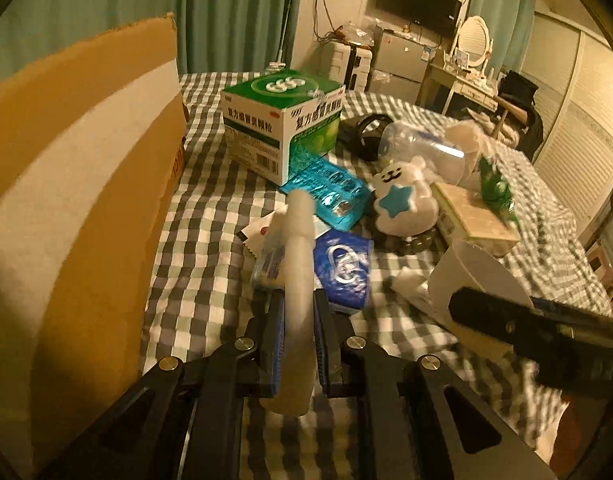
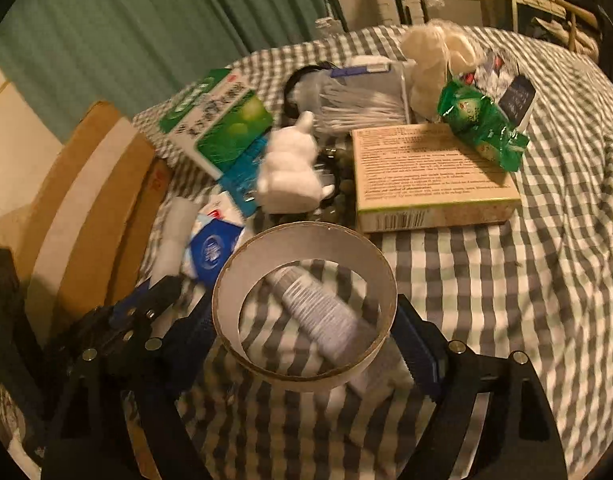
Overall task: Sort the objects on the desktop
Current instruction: 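Carry the white tube and tape roll into the cardboard box and release both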
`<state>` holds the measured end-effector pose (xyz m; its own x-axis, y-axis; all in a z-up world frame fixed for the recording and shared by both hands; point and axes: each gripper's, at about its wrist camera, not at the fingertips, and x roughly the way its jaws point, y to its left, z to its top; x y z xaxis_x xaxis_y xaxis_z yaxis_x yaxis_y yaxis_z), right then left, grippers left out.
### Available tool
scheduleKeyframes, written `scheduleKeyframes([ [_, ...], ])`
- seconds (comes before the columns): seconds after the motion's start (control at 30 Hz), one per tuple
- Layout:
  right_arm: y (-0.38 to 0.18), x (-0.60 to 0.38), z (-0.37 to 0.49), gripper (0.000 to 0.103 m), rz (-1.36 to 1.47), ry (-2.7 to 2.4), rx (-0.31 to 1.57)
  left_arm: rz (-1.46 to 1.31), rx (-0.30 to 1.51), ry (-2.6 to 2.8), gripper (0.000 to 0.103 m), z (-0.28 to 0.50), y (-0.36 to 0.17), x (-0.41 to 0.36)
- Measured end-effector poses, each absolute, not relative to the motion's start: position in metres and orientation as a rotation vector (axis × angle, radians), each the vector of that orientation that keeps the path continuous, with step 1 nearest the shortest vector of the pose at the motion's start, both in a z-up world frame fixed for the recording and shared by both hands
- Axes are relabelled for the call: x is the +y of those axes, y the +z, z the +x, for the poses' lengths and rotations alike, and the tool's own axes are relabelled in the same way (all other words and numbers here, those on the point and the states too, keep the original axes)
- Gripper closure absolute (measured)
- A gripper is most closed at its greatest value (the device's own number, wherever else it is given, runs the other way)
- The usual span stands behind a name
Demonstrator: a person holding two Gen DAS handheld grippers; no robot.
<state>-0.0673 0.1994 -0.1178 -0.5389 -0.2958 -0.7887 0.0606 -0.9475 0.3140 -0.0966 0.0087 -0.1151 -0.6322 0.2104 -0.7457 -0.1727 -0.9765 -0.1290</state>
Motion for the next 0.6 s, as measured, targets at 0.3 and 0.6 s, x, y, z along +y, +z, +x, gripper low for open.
scheduleKeyframes([
  [0.3, -0.079, 0.198, -0.025, 0.020, 1.316, -2.676, -0.236, -1.111, -0.073, 2.660, 0.090, -0.066, -0.062, 0.012],
  [0.6, -0.031, 0.164, 0.015, 0.020, 1.198, -2.804, -0.022, -0.984, -0.110, 2.683, 0.090, -0.038, -0.005, -0.008],
])
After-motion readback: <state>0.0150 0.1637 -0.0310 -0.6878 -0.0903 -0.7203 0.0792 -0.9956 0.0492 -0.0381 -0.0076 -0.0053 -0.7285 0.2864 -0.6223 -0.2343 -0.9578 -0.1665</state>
